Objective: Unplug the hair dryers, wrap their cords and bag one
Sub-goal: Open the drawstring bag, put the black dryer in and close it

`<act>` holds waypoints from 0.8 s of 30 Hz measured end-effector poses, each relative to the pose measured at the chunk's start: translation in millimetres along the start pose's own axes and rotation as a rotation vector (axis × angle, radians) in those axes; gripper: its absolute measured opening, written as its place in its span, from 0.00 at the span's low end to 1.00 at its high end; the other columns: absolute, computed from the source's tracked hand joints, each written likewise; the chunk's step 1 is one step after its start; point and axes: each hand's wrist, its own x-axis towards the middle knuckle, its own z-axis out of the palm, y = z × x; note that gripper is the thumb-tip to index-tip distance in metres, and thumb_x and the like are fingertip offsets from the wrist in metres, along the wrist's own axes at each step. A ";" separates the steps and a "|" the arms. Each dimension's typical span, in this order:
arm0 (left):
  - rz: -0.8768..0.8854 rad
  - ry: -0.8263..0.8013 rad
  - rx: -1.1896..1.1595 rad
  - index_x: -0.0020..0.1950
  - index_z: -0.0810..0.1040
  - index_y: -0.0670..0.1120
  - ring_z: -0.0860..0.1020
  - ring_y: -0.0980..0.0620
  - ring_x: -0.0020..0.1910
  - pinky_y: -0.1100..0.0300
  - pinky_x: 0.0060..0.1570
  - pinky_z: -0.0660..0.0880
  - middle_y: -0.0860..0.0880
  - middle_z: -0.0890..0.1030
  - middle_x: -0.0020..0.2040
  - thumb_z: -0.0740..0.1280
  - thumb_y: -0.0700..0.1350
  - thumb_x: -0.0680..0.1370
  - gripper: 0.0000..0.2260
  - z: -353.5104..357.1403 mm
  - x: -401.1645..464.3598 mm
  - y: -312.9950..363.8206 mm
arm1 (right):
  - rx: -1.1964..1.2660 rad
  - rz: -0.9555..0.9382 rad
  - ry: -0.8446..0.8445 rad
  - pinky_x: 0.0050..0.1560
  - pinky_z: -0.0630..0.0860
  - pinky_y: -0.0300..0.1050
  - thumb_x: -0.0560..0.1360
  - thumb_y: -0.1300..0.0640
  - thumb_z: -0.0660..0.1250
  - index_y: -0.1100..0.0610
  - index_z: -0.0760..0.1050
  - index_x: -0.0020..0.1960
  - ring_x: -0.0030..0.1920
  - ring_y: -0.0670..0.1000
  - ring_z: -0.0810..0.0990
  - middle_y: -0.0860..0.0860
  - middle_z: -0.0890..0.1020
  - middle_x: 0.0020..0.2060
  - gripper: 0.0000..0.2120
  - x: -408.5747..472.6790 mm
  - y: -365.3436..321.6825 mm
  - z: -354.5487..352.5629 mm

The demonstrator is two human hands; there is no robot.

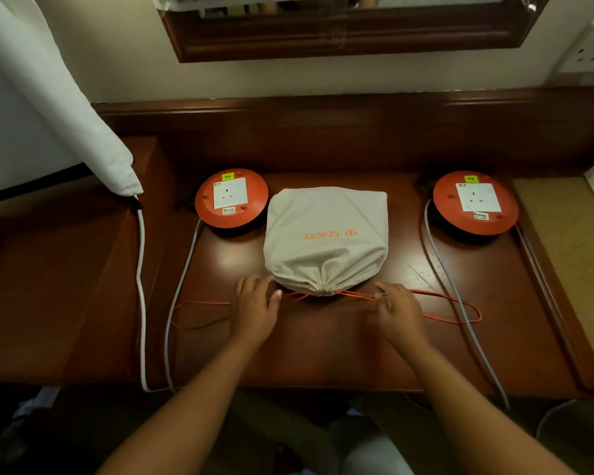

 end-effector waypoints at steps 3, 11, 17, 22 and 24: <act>-0.292 -0.001 -0.291 0.44 0.80 0.47 0.72 0.51 0.43 0.57 0.43 0.69 0.47 0.77 0.44 0.66 0.41 0.77 0.04 6.4 -12.8 33.7 | 0.310 0.250 -0.010 0.46 0.71 0.42 0.78 0.64 0.62 0.59 0.80 0.50 0.47 0.53 0.78 0.55 0.82 0.46 0.08 -14.2 -18.5 14.7; -1.208 -0.315 -1.485 0.59 0.72 0.42 0.75 0.45 0.52 0.54 0.55 0.72 0.42 0.76 0.53 0.57 0.55 0.82 0.17 33.2 -5.6 79.2 | 1.361 1.049 -0.223 0.50 0.73 0.51 0.80 0.43 0.56 0.62 0.73 0.51 0.46 0.55 0.77 0.57 0.78 0.46 0.21 13.7 -42.2 51.1; -1.275 -0.114 -1.531 0.58 0.72 0.44 0.75 0.48 0.47 0.56 0.50 0.72 0.46 0.77 0.47 0.63 0.47 0.80 0.09 35.5 29.8 76.1 | 1.392 1.139 -0.121 0.49 0.73 0.48 0.77 0.48 0.63 0.60 0.71 0.45 0.43 0.52 0.75 0.55 0.75 0.42 0.13 39.7 -51.6 59.9; -1.325 0.028 -1.433 0.51 0.75 0.44 0.76 0.52 0.38 0.62 0.37 0.72 0.47 0.77 0.40 0.64 0.43 0.79 0.04 44.3 32.8 64.7 | 1.419 1.166 -0.003 0.50 0.72 0.47 0.78 0.61 0.58 0.57 0.71 0.43 0.40 0.50 0.75 0.53 0.75 0.39 0.06 43.1 -43.9 62.7; -1.331 0.102 -1.375 0.45 0.75 0.44 0.76 0.52 0.36 0.62 0.36 0.73 0.47 0.75 0.37 0.64 0.41 0.79 0.04 40.5 28.7 59.2 | 1.470 1.174 0.077 0.54 0.72 0.48 0.79 0.62 0.54 0.58 0.70 0.44 0.39 0.51 0.76 0.53 0.75 0.39 0.08 42.0 -36.5 58.2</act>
